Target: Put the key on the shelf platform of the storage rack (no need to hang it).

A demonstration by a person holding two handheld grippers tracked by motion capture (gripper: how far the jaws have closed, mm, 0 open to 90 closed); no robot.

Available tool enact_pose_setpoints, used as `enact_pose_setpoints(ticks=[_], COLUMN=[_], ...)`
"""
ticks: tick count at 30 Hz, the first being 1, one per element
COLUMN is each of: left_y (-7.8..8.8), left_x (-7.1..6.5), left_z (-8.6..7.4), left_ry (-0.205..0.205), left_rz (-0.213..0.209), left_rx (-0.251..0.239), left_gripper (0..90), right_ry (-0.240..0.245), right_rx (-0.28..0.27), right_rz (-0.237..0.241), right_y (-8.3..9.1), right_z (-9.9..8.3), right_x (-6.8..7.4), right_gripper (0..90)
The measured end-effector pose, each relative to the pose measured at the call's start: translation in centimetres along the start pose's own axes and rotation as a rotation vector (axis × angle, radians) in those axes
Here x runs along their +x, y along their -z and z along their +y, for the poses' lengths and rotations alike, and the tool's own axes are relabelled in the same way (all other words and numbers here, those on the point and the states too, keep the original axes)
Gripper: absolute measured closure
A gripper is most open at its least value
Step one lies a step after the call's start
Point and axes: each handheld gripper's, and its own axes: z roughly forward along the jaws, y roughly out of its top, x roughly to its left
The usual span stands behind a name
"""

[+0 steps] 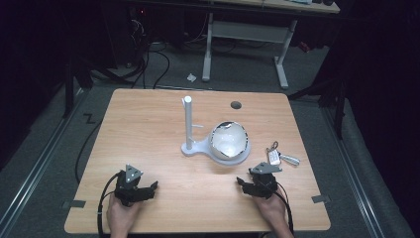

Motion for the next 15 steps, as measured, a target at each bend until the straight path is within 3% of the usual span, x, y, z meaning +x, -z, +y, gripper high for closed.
enact_pose_setpoints(ticks=[15], left_y=[0.01], left_x=[0.03], left_z=[0.01], left_ry=[0.001], left_rz=[0.004], left_rx=[-0.003], left_gripper=[18.3], right_ry=[0.0], right_rx=[0.0], right_rz=[-0.004], right_y=[0.09], right_z=[-0.08], right_x=[0.04], right_gripper=[38.2])
